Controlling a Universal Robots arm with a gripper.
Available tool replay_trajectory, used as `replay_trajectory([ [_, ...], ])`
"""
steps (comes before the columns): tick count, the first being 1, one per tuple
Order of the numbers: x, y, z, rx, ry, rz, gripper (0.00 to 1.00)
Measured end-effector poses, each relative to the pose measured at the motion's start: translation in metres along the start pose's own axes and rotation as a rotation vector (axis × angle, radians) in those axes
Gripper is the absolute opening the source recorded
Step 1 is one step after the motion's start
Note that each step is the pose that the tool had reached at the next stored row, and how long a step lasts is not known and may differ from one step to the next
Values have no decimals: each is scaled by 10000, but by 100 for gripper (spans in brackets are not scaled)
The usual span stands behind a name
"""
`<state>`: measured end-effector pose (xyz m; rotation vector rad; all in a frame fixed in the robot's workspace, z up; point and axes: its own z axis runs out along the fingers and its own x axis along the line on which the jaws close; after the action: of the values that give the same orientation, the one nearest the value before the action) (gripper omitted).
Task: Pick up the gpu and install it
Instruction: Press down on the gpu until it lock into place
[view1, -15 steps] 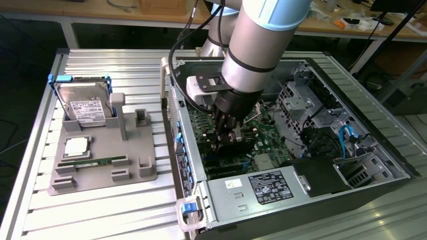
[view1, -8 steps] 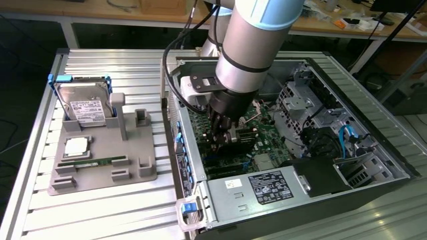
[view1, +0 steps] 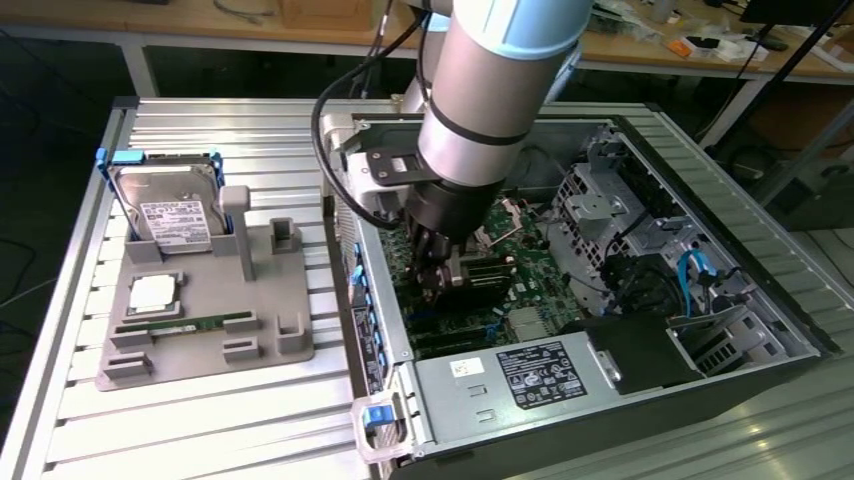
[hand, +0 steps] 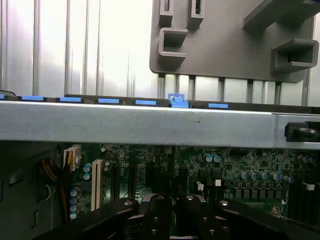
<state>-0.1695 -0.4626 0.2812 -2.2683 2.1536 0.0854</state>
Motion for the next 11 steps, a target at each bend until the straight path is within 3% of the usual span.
replay_trajectory([
  [11, -7, 128, 4, 0, 1, 0, 16],
])
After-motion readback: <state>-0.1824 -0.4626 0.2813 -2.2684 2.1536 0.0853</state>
